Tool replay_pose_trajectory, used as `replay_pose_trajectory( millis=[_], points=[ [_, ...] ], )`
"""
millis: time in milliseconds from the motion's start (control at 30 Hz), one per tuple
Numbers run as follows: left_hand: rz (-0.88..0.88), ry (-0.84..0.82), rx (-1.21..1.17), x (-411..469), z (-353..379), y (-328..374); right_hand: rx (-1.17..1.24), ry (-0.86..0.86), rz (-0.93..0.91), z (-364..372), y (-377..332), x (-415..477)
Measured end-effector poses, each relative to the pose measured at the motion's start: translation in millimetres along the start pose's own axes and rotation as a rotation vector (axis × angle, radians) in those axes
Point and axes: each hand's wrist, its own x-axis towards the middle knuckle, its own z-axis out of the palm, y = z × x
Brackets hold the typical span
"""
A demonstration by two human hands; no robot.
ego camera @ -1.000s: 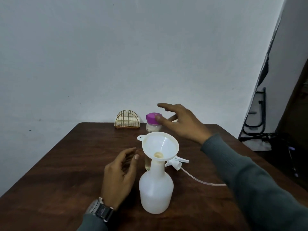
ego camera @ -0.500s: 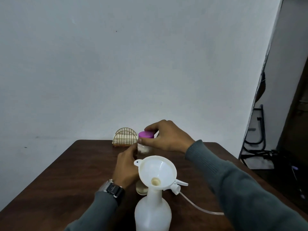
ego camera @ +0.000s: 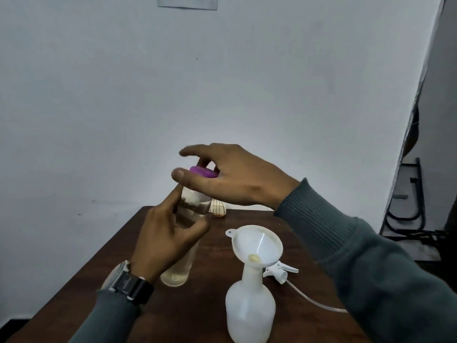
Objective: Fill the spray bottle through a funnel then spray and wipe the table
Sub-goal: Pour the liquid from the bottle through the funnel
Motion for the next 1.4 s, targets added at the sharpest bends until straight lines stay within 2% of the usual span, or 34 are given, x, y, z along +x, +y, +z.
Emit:
replay_pose_trajectory(
  millis=[67, 100, 200, 233, 267, 300, 333, 400, 433, 500, 600, 633, 667, 700, 767, 800, 867, 933, 967, 1000, 1033, 1100, 1133, 1267, 1300, 1367, 1400],
  points=[
    [-0.001, 0.005, 0.023, -12, -12, 10, -0.05, -0.003, -0.04, -2, -12, -3],
    [-0.001, 0.007, 0.028, -19, -17, 14, 0.009, -0.041, -0.084, -3, -17, -6],
    [0.014, -0.02, 0.02, -37, -26, 23, 0.542, -0.16, -0.174, -11, -30, -19],
    [0.015, -0.031, 0.014, -42, -27, 25, 0.688, -0.143, -0.178, -14, -31, -23],
    [0.014, -0.039, 0.008, -47, -28, 26, 0.719, -0.085, -0.167, -18, -31, -26],
    [0.007, -0.05, 0.008, -52, -27, 27, 0.615, -0.001, -0.14, -19, -30, -29],
    [0.001, -0.059, 0.011, -57, -27, 28, 0.401, 0.059, -0.103, -19, -28, -30],
    [0.005, -0.07, 0.017, -63, -26, 31, -0.037, -0.002, -0.008, -18, -22, -34],
    [0.011, -0.073, 0.014, -66, -26, 33, -0.137, -0.081, 0.029, -18, -21, -38],
    [0.021, -0.067, -0.01, -69, -26, 37, -0.053, -0.182, 0.004, -16, -21, -48],
    [0.017, -0.071, -0.014, -73, -26, 41, 0.472, -0.156, -0.095, -25, -24, -60],
    [0.015, -0.078, -0.021, -74, -25, 42, 0.574, -0.118, -0.099, -28, -25, -64],
    [0.012, -0.082, -0.039, -76, -25, 43, 0.551, -0.064, -0.079, -31, -25, -66],
    [0.008, -0.083, -0.05, -77, -25, 44, 0.402, -0.015, -0.058, -31, -23, -67],
    [0.015, -0.086, -0.042, -79, -24, 47, -0.002, -0.06, -0.025, -27, -18, -68],
    [0.019, -0.084, -0.044, -80, -24, 48, -0.065, -0.104, -0.016, -25, -19, -71],
    [0.022, -0.076, -0.06, -82, -24, 50, 0.163, -0.14, -0.022, -22, -20, -76],
    [0.022, -0.077, -0.044, -83, -24, 50, 0.504, -0.112, -0.011, -25, -24, -80],
    [0.029, -0.078, -0.04, -83, -23, 51, 0.569, -0.078, -0.006, -28, -25, -82],
    [0.036, -0.079, -0.043, -83, -23, 52, 0.504, -0.028, 0.004, -29, -22, -82],
    [0.037, -0.08, -0.044, -83, -22, 54, 0.329, 0.003, 0.008, -28, -19, -81],
    [0.026, -0.09, -0.031, -84, -20, 55, 0.043, -0.06, 0.03, -22, -16, -81],
    [0.018, -0.093, -0.033, -85, -19, 55, 0.066, -0.088, 0.028, -19, -15, -82],
    [-0.015, -0.121, -0.038, -87, -17, 50, 0.647, -0.078, -0.017, -20, -24, -86],
    [-0.017, -0.125, -0.041, -87, -16, 49, 0.64, -0.041, -0.02, -22, -25, -86],
    [-0.021, -0.116, -0.039, -88, -16, 48, 0.32, 0.017, -0.014, -22, -21, -83],
    [-0.016, -0.113, -0.035, -88, -16, 49, 0.131, -0.012, 0.011, -20, -19, -82]
  ],
)
